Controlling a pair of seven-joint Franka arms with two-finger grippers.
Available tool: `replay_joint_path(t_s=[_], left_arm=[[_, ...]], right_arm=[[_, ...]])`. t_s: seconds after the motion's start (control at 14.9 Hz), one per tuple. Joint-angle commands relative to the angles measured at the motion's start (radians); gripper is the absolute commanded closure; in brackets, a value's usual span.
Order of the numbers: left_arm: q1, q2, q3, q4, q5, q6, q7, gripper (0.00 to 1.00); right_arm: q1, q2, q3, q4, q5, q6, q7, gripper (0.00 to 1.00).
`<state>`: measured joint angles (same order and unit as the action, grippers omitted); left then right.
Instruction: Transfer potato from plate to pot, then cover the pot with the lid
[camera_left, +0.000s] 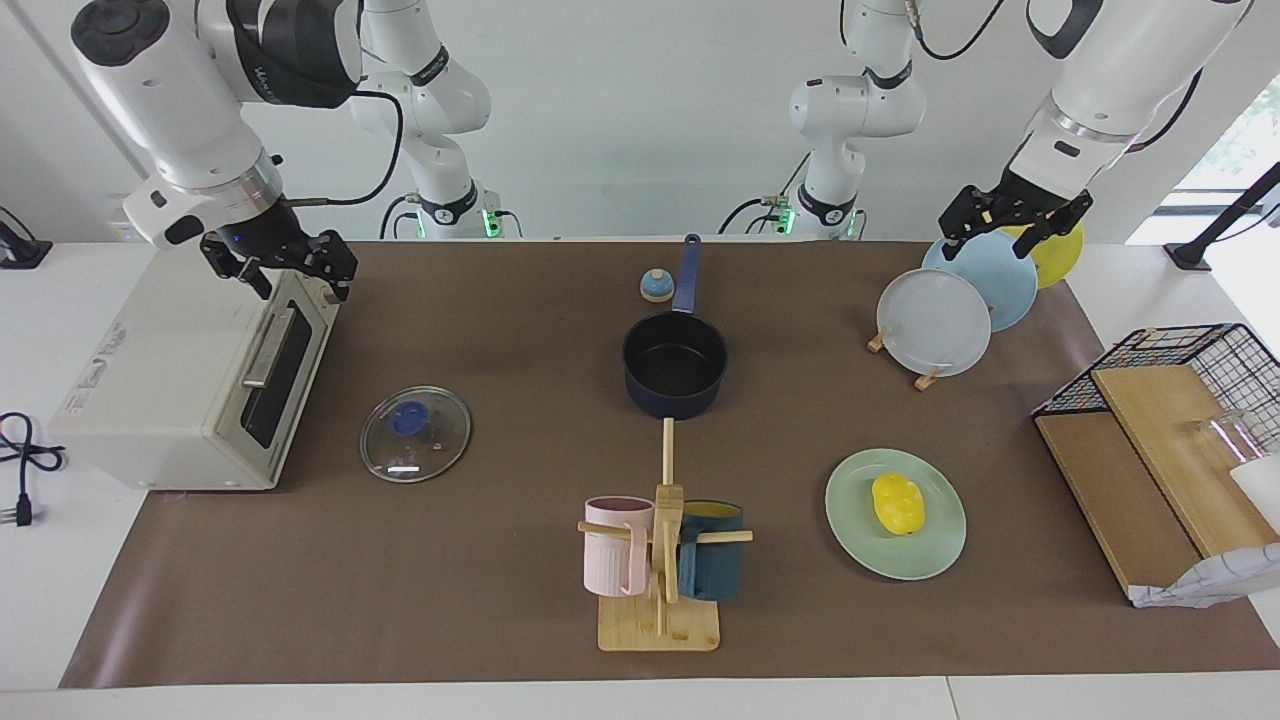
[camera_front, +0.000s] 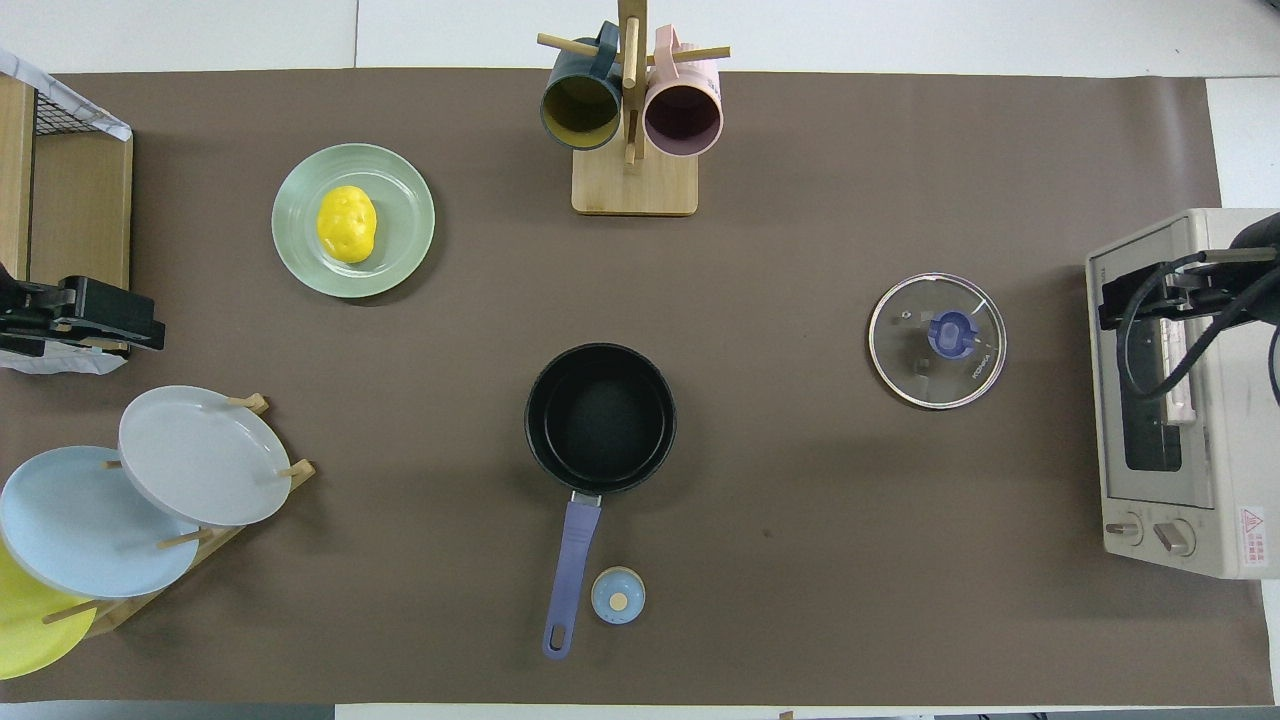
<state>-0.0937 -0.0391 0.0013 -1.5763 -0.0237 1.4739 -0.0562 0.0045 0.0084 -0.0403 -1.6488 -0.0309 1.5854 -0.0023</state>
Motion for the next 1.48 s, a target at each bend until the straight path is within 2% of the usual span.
replay_joint_path(t_s=[0.0, 0.54, 0.74, 0.94, 1.14, 1.28, 1.41], left_arm=[[0.0, -0.013, -0.003, -0.013, -0.009, 0.019, 0.041, 0.0], [0.0, -0.021, -0.004, -0.042, -0.013, 0.063, 0.053, 0.0], [0.0, -0.036, -0.003, -0.089, -0.013, 0.146, 0.03, 0.0], [0.008, -0.018, -0.004, -0.09, -0.013, 0.181, 0.027, 0.0], [0.005, 0.057, -0.004, -0.064, -0.019, 0.232, 0.026, 0.0], [0.003, 0.125, -0.003, -0.05, -0.036, 0.287, 0.024, 0.0], [0.002, 0.241, -0.003, 0.016, -0.054, 0.305, 0.015, 0.0]], right_arm=[[-0.012, -0.013, 0.008, -0.011, 0.014, 0.001, 0.013, 0.0], [-0.012, -0.013, 0.008, -0.011, 0.014, 0.001, 0.013, 0.0], [-0.012, -0.013, 0.008, -0.011, 0.014, 0.001, 0.013, 0.0], [-0.015, -0.022, 0.004, -0.011, 0.014, 0.001, 0.015, 0.0], [-0.001, -0.027, 0.01, -0.026, 0.016, -0.001, -0.002, 0.0], [0.04, -0.065, 0.016, -0.115, 0.017, 0.065, -0.115, 0.0], [0.066, -0.087, 0.016, -0.221, 0.017, 0.177, -0.133, 0.0]])
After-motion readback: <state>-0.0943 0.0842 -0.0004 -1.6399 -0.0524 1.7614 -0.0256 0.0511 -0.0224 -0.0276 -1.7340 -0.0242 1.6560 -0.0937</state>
